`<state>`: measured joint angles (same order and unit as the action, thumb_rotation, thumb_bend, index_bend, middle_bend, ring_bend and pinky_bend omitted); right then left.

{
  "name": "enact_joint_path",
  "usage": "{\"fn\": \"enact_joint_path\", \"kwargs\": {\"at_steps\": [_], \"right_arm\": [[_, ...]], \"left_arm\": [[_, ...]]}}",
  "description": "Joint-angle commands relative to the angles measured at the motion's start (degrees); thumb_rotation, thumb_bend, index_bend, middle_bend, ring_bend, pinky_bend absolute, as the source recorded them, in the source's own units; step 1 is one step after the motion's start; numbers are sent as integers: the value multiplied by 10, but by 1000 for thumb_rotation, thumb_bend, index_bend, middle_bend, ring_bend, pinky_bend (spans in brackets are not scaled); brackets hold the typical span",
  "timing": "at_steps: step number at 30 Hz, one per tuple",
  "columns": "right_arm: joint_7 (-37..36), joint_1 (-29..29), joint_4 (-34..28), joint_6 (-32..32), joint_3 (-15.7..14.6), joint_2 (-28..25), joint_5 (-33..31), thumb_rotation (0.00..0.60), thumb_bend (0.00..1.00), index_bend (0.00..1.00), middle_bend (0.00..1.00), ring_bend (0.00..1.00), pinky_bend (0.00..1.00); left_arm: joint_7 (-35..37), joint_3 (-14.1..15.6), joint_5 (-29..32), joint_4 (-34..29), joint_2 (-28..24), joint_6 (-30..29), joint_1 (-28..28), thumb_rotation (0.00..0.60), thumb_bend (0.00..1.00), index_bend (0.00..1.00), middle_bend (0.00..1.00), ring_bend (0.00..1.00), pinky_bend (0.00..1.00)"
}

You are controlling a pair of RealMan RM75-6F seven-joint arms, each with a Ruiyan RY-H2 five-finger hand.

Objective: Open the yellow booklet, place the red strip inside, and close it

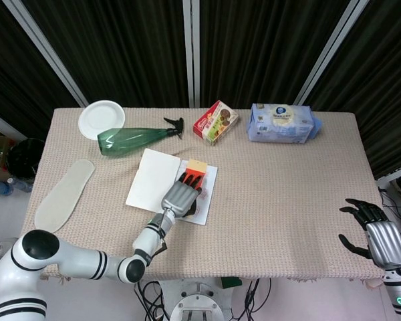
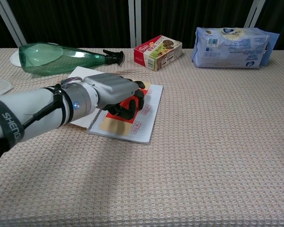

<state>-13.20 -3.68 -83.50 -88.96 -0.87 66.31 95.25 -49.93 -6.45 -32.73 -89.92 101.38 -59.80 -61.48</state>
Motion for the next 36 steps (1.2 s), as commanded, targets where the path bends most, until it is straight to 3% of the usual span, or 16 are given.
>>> {"fn": "enact_joint_path", "kwargs": {"at_steps": [1, 14, 21, 27, 36], "right_arm": [[0, 0, 0, -1, 0, 0, 0, 600, 212, 322, 171, 178, 215], [-3, 3, 2, -7, -1, 1, 1, 600, 212, 322, 170, 178, 216], [-7, 6, 6, -10, -2, 1, 0, 600, 212, 322, 170, 178, 215], [-8, 10, 7, -14, -1, 0, -4, 600, 211, 322, 171, 178, 215], [-12, 10, 10, -10, 1, 0, -10, 600, 211, 322, 170, 178, 215]], "left_arm": [[-2, 2, 4, -4, -5, -3, 3, 304, 768, 289, 0, 0, 42], [-4, -4, 10, -14, -16, -10, 6, 304, 763, 289, 0, 0, 42], [45, -31, -26, 11, -6, 1, 8, 306, 764, 278, 0, 0, 42], [61, -60, -7, 46, 2, 40, -10, 299, 770, 287, 0, 0, 42], [57, -45, 7, 74, 22, 59, -20, 302, 768, 292, 0, 0, 41]]}}
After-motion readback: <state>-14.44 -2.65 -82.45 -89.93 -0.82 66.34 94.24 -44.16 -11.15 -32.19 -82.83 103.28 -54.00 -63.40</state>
